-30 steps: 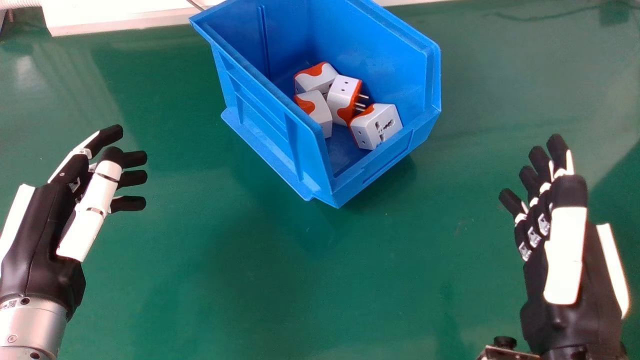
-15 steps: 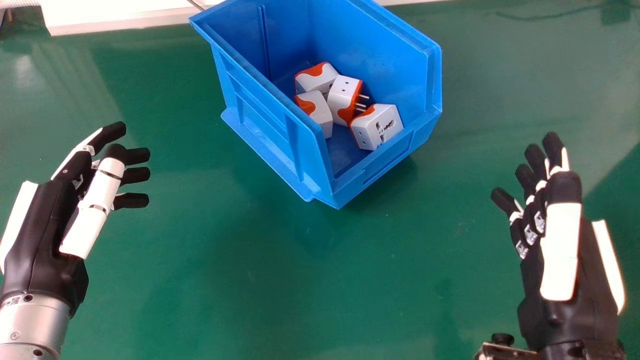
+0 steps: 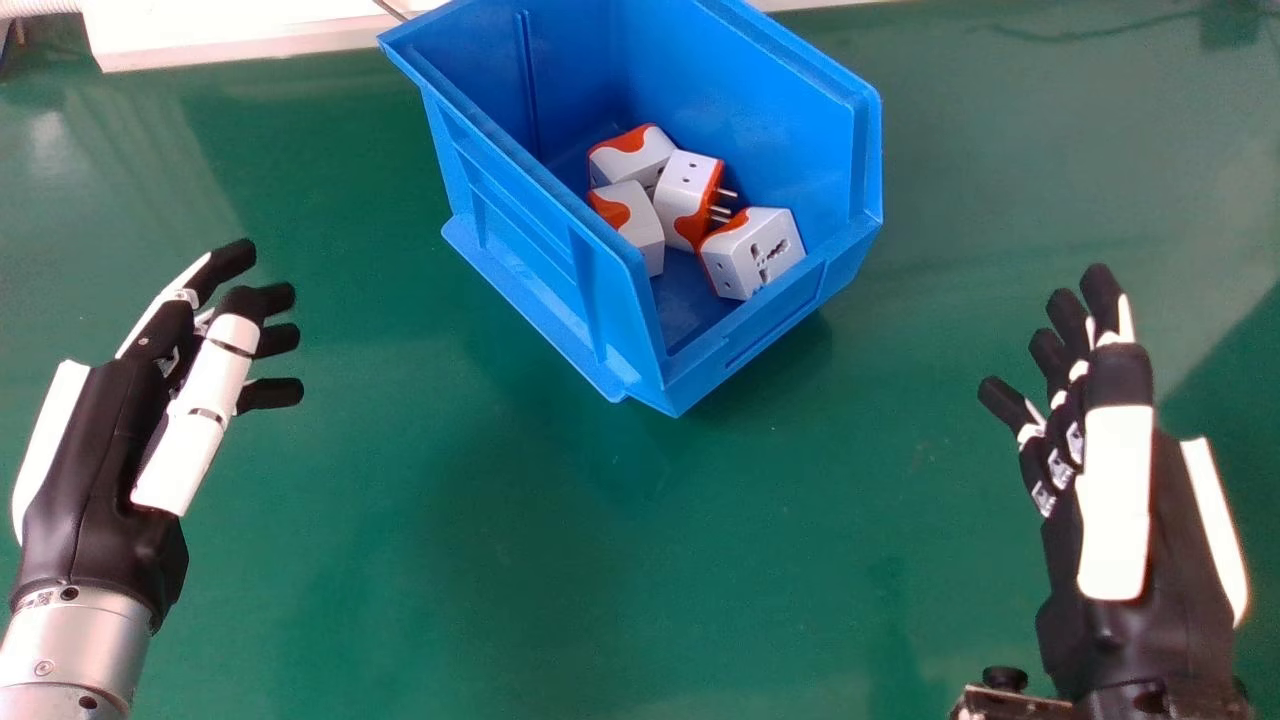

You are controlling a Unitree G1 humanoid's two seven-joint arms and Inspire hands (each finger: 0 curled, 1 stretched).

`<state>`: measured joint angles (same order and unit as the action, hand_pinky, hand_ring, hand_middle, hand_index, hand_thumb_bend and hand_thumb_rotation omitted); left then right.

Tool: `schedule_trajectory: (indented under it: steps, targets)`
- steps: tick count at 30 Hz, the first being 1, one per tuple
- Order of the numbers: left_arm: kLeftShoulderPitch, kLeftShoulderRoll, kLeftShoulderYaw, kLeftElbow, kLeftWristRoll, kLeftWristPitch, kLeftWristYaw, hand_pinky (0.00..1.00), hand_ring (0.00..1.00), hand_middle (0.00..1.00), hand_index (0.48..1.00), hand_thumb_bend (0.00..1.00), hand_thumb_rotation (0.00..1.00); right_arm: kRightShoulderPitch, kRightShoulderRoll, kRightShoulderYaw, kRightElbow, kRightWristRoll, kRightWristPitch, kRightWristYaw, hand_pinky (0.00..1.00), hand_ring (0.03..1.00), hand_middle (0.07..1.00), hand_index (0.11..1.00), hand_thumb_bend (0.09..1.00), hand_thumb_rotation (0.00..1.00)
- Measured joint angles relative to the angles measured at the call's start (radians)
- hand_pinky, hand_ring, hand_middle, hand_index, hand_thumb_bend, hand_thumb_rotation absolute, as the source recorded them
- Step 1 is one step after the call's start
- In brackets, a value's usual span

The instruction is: Pick all objects and put in blue box

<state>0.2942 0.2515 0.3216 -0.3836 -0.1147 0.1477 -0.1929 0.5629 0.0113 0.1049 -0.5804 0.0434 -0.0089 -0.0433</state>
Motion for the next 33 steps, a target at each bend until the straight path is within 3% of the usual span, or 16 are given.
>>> schedule_trajectory:
  steps: [5, 14, 21, 33]
  targets:
    - [0.0, 0.004, -0.002, 0.009, 0.017, -0.016, -0.001, 0.85, 0.92, 0.95, 0.936, 0.39, 0.85, -0.001, 0.0, -0.007, 0.0, -0.001, 0.0, 0.003, 0.89, 1.0, 1.0, 0.994, 0.655, 1.0]
    - [-0.005, 0.004, -0.003, 0.011, 0.019, -0.026, -0.002, 0.9, 0.95, 0.98, 0.961, 0.37, 0.87, -0.001, 0.002, -0.01, 0.0, -0.008, 0.001, 0.004, 0.88, 1.0, 1.0, 0.988, 0.656, 1.0]
    - [-0.01, 0.004, -0.01, 0.029, 0.023, -0.034, -0.001, 0.9, 0.95, 0.98, 0.963, 0.37, 0.87, 0.001, 0.0, -0.01, 0.001, -0.015, 0.001, 0.008, 0.88, 1.0, 1.0, 0.986, 0.653, 1.0]
    - [-0.002, 0.004, -0.009, 0.052, 0.029, -0.077, -0.003, 0.89, 0.94, 0.97, 0.956, 0.35, 0.87, 0.024, -0.002, -0.011, 0.006, -0.011, -0.001, 0.03, 0.88, 1.0, 1.0, 0.984, 0.657, 1.0]
